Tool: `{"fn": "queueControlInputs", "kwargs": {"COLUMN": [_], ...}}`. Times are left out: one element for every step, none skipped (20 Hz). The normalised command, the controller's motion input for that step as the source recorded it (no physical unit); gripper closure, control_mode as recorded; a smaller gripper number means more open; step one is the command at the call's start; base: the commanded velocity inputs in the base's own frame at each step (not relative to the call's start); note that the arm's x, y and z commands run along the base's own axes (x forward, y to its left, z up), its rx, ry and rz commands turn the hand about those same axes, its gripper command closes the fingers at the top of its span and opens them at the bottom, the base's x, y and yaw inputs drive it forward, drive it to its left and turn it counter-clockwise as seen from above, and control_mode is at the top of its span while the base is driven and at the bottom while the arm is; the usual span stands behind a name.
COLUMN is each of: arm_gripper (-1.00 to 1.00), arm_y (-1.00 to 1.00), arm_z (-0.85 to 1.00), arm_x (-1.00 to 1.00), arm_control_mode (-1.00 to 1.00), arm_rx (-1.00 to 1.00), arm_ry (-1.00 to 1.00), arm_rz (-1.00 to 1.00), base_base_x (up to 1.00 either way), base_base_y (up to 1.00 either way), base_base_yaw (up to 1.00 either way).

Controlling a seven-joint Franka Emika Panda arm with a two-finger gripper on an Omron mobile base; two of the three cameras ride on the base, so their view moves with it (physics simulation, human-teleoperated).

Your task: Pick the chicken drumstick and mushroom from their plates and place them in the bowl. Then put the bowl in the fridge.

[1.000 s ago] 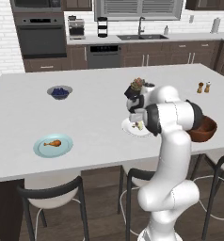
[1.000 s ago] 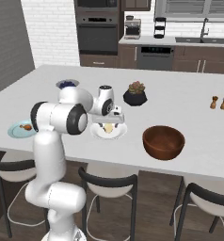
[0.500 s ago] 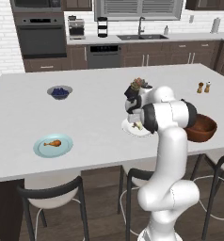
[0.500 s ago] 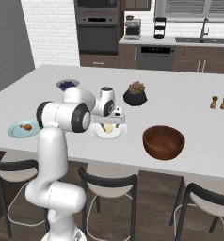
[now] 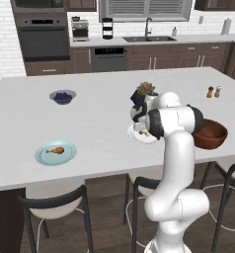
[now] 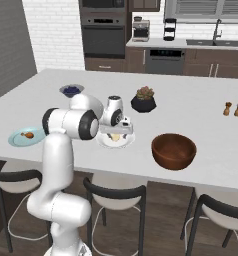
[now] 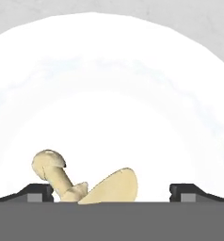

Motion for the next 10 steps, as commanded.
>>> {"fn": "queueControlInputs", "kwargs": {"arm_gripper": [1.0, 1.0, 1.0, 1.0, 1.0, 1.0, 1.0, 1.0, 1.0, 1.0], "arm_y": [0.0, 0.0, 0.0, 0.0, 0.0, 0.0, 0.0, 0.0, 0.0, -0.02], "arm_z": [-0.31, -0.29, -0.25, -0.19, -0.19, -0.17, -0.16, -0.11, -0.1, -0.08], "arm_x": [0.0, 0.0, 0.0, 0.0, 0.0, -0.05, -0.11, -0.12, -0.09, -0.03], "arm_control_mode": [-1.0, -1.0, -1.0, -1.0, -1.0, -1.0, -1.0, -1.0, -1.0, -1.0], "arm_rx": [0.0, 0.0, 0.0, 0.0, 0.0, 0.0, 0.0, 0.0, 0.0, 0.0], "arm_ry": [0.0, 0.0, 0.0, 0.0, 0.0, 0.0, 0.0, 0.0, 0.0, 0.0], "arm_rz": [0.0, 0.0, 0.0, 0.0, 0.0, 0.0, 0.0, 0.0, 0.0, 0.0], "base_base_x": [0.0, 0.0, 0.0, 0.0, 0.0, 0.0, 0.0, 0.0, 0.0, 0.0], "base_base_y": [0.0, 0.0, 0.0, 0.0, 0.0, 0.0, 0.0, 0.0, 0.0, 0.0], "base_base_yaw": [0.0, 0.0, 0.0, 0.0, 0.0, 0.0, 0.0, 0.0, 0.0, 0.0]}}
